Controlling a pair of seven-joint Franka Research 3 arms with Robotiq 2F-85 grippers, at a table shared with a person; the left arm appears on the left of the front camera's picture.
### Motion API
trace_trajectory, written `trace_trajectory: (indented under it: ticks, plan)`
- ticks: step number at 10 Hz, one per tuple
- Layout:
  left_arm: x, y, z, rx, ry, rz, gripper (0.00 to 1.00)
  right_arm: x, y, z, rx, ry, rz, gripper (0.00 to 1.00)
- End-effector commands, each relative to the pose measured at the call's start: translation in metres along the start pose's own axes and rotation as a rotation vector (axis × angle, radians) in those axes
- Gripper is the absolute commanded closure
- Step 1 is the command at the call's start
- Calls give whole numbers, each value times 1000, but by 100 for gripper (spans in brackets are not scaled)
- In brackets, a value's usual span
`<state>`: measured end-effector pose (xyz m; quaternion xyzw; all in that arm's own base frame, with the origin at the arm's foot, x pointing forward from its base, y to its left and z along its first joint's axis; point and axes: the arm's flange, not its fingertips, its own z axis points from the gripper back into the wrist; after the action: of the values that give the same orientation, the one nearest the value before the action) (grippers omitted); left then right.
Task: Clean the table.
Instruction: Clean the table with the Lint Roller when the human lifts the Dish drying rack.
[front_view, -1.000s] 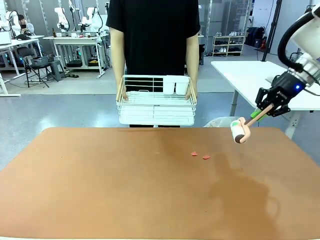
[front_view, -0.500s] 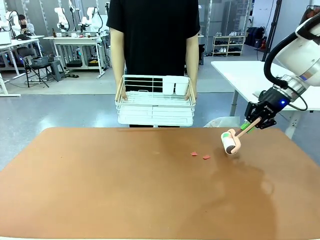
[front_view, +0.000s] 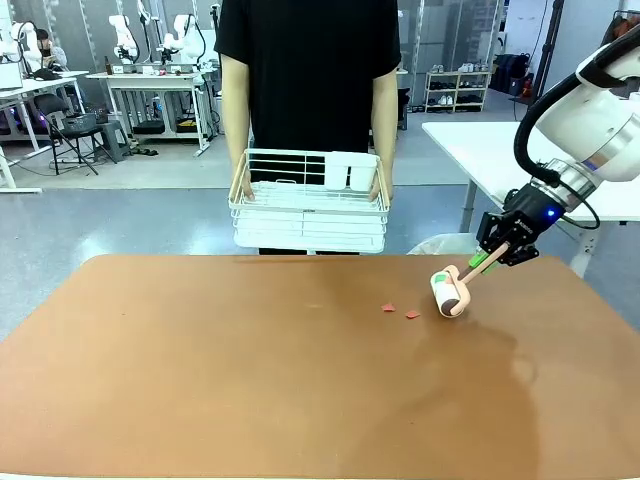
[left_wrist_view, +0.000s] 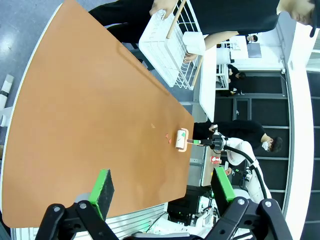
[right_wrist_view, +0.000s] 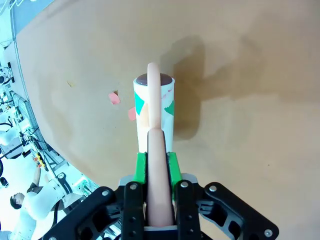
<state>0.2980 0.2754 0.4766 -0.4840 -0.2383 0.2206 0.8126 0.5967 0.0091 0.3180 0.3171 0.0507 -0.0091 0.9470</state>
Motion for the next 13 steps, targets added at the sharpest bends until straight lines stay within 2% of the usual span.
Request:
trace_trajectory:
  ticks: [1, 4, 5, 7, 10, 13]
  plan:
    - [0, 1, 4, -12, 7, -23, 0, -6, 4, -7, 3, -8, 7, 79]
    - [0, 1, 4, -12, 7, -23, 0, -3, 2, -41, 7, 73, 41, 79]
    - [0, 1, 4, -12, 7, -23, 0, 0, 2, -52, -20, 28, 21, 79]
    - [0, 1, 4, -12, 7, -23, 0, 12, 5, -87, 42, 69, -61, 79]
    - [0, 1, 4, -12, 7, -23, 0, 26, 40, -130, 86, 161, -7, 79]
    - [0, 1, 4, -12, 7, -23, 0, 38, 82, -157, 84, 191, 54, 79]
